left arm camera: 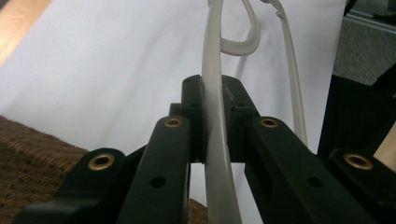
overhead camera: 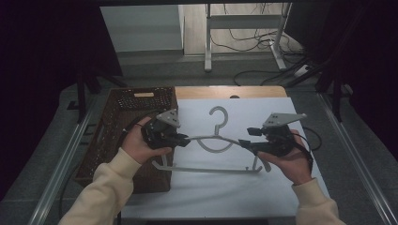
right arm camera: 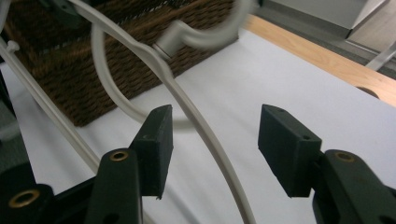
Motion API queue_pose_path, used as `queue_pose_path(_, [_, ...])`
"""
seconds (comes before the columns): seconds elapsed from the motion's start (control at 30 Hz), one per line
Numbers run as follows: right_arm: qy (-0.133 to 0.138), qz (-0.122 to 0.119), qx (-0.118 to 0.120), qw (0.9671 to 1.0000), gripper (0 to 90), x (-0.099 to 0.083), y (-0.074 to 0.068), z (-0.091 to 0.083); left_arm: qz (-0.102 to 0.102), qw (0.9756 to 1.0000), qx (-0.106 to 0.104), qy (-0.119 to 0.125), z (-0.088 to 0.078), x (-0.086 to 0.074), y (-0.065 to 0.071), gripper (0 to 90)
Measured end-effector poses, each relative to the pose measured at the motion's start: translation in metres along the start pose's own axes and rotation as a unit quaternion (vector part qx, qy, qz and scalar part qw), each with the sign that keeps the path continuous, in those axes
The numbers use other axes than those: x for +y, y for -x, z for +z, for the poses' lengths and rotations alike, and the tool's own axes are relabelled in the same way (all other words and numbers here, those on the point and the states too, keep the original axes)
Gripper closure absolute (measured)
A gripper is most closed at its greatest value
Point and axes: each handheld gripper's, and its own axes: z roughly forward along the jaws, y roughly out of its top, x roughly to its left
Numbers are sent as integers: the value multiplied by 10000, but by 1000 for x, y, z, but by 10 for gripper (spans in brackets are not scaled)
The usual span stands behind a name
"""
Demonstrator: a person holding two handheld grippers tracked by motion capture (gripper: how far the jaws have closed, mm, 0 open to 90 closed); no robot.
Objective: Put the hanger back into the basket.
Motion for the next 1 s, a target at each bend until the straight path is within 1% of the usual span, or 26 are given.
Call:
queue_pose_path(0.1, [192, 235, -45, 9995, 457, -9, 11, -11, -56, 9999, 90, 84, -9, -6, -3, 818])
queue_pose_path(0.17, [256, 376, -64, 9989, 456, -16, 18, -19, -118, 9997, 121, 184, -15, -10, -6, 818])
queue_pose_path(0.2, [263, 416, -91, 9987, 453, -19, 21, -22, -149, 9995, 138, 246, -18, -12, -7, 818])
queue_pose_path(0.23, [260, 450, -132, 9986, 448, -22, 23, -24, -149, 9995, 138, 246, -18, -12, -7, 818])
queue_pose_path(0.27, [263, 488, -171, 9983, 442, -25, 26, -26, -232, 9989, 164, 368, -23, -16, -8, 818])
queue_pose_path(0.3, [265, 538, -201, 9980, 433, -28, 28, -28, -252, 9987, 183, 394, -26, -17, -9, 818])
queue_pose_path(0.33, [265, 538, -201, 9980, 433, -28, 28, -28, -252, 9987, 183, 394, -26, -17, -9, 818])
queue_pose_path(0.37, [282, 598, -270, 9974, 401, -34, 33, -30, -309, 9982, 222, 463, -31, -21, -10, 818])
queue_pose_path(0.43, [277, 631, -285, 9972, 397, -36, 35, -31, -348, 9979, 237, 496, -33, -22, -11, 818])
queue_pose_path(0.47, [260, 689, -260, 9969, 385, -41, 37, -31, -457, 9966, 283, 623, -36, -26, -12, 818])
queue_pose_path(0.5, [253, 711, -260, 9968, 371, -42, 38, -31, -510, 9961, 291, 659, -38, -28, -13, 818])
queue_pose_path(0.53, [253, 711, -260, 9968, 371, -42, 38, -31, -510, 9961, 291, 659, -38, -28, -13, 818])
queue_pose_path(0.6, [261, 719, -249, 9968, 341, -45, 39, -31, -566, 9954, 307, 715, -41, -32, -14, 818])
queue_pose_path(0.63, [267, 720, -257, 9967, 317, -47, 38, -31, -619, 9946, 336, 762, -44, -35, -16, 818])
queue_pose_path(0.83, [209, 720, -175, 9970, 305, -57, 37, -26, -680, 9934, 429, 816, -51, -44, -17, 818])
queue_pose_path(0.93, [91, 759, -183, 9969, 280, -66, 37, -20, -765, 9912, 527, 943, -58, -50, -18, 818])
queue_pose_path(1.0, [71, 767, -206, 9968, 274, -68, 37, -19, -779, 9908, 528, 973, -60, -51, -18, 818])
